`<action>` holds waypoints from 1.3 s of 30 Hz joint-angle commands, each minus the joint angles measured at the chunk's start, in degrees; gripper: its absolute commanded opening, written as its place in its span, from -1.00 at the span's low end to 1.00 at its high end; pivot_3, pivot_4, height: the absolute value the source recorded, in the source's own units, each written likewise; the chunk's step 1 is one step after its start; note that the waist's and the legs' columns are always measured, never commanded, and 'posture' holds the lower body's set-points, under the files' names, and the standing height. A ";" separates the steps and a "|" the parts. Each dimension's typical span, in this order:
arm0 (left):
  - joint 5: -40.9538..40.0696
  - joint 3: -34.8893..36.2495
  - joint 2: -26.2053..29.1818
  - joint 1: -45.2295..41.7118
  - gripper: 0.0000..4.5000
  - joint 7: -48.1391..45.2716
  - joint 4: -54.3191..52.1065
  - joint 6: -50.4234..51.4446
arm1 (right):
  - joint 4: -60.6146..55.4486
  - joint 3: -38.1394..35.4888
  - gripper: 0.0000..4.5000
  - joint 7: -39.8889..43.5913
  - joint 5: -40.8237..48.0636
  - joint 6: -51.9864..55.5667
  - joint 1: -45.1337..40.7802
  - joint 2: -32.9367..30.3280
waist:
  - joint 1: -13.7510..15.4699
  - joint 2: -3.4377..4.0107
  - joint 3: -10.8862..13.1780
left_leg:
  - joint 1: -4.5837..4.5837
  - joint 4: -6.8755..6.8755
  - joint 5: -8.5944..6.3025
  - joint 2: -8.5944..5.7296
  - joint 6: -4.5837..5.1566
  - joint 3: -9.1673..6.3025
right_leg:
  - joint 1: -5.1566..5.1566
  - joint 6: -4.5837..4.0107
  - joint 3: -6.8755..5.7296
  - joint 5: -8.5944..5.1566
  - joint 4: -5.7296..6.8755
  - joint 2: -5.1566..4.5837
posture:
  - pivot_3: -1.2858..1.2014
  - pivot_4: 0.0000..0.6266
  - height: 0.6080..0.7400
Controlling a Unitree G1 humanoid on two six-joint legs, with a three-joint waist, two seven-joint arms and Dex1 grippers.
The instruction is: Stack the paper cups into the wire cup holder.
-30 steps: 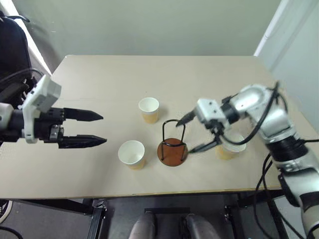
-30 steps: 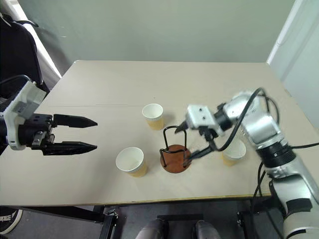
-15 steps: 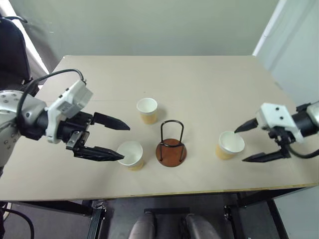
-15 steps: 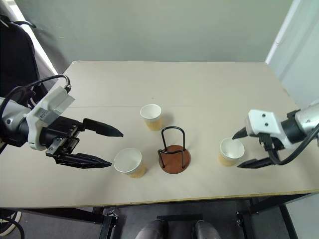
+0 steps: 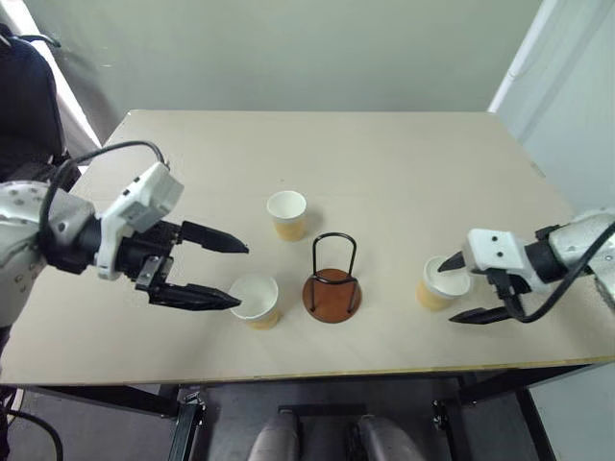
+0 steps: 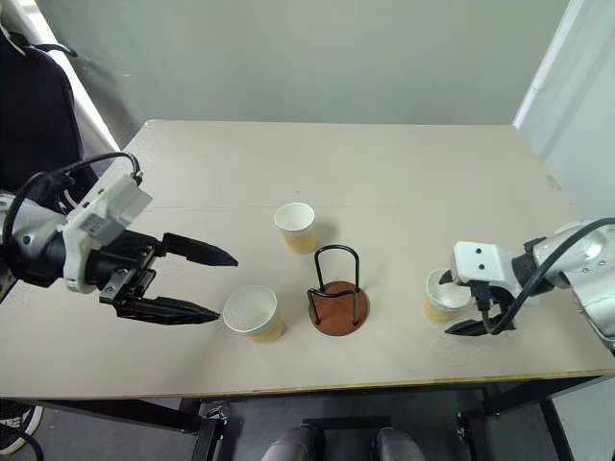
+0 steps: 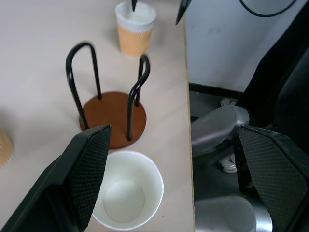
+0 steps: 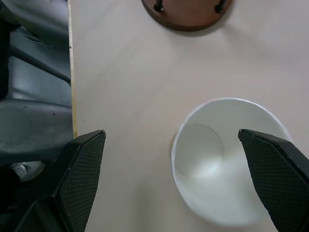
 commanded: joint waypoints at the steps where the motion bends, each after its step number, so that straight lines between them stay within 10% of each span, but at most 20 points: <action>1: 2.15 4.21 -0.38 3.44 1.00 2.35 -1.99 -3.41 | 1.09 0.05 0.73 -0.36 -1.84 -1.95 -0.60 -0.10 | 0.02 0.00 0.00 | 0.00 0.01 -0.03 0.00 0.00 0.00 | 0.00 0.01 0.00 0.00 -0.01 0.00 | 0.03 -0.52 1.00; 12: 4.32 9.35 -4.60 13.48 1.00 6.11 -5.28 -10.92 | 2.24 0.62 -0.98 -0.05 -3.19 -3.38 -0.58 0.73 | 0.04 -0.03 0.02 | 0.03 0.04 -0.09 0.00 -0.02 0.00 | 0.07 0.00 0.00 0.00 -0.07 0.00 | 0.03 -0.52 1.00; 20: 2.67 10.78 -6.06 13.82 1.00 8.35 -5.90 -10.83 | 1.62 -1.89 -0.98 2.42 0.42 -2.30 -2.83 1.17 | 0.06 -0.03 0.02 | 0.03 0.07 -0.09 0.00 -0.02 0.00 | 0.08 -0.01 0.00 0.01 -0.05 0.00 | 0.03 -0.52 1.00; 28: 2.49 13.71 -6.95 16.95 1.00 10.16 -6.30 -10.73 | 3.12 -9.80 -0.98 0.42 16.48 9.34 -25.53 9.01 | -0.48 -0.02 0.02 | 0.12 -0.04 -0.05 0.03 -0.09 -0.01 | 0.04 -0.10 0.01 -0.03 -0.02 0.04 | 0.03 -0.52 1.00; 39: -0.69 18.04 -10.21 18.75 1.00 13.04 -7.89 -11.29 | -3.81 3.22 -0.98 -4.28 12.74 9.45 -26.59 19.17 | -0.03 -0.03 0.02 | 0.06 -0.08 -0.08 0.04 -0.09 -0.09 | -0.01 -0.24 -0.05 -0.11 0.00 0.05 | 0.03 -0.52 1.00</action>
